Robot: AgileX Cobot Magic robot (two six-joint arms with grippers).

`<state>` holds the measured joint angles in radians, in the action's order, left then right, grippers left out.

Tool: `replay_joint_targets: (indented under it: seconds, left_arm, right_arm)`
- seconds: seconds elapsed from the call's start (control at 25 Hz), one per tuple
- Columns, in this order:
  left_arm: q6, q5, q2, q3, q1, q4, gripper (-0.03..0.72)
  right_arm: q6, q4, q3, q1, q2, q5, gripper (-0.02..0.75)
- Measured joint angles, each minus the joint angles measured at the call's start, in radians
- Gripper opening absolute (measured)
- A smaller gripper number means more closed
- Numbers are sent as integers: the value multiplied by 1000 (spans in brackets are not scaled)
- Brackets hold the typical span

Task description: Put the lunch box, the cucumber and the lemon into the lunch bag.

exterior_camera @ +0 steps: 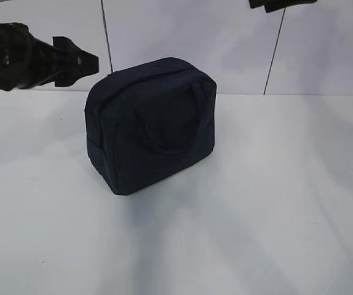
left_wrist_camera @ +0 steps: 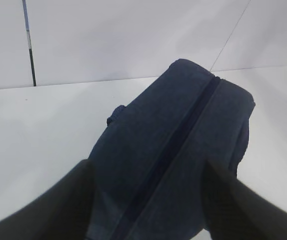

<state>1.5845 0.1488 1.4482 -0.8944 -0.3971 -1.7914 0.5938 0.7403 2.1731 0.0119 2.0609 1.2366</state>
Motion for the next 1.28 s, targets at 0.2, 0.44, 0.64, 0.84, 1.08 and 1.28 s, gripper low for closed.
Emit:
replay_joint_targets:
  seconds: [0.2,0.44,0.64,0.84,1.08,1.28]
  left_arm:
    - [-166,202,0,0,113,342,470]
    - [-346,311,-16,-50,198,701,469]
    - [-457,325,-74,-116,248,868,468]
    - [-718,437,-126,-200,306,1195,468]
    - [-900,534,-198,-219,323,1318,468]
    - [-962,589,-282,-219,328,1325,468]
  right_arm:
    - [-13,-5,0,0,-61,6,372]
    - [-46,-89,0,34,-119,8,369]
    - [-96,-224,-40,75,-198,15,369]
    - [-135,-280,-139,79,-282,17,369]
    - [-141,-310,-390,79,-432,-37,368]
    - [-97,-303,-640,79,-599,-204,368]
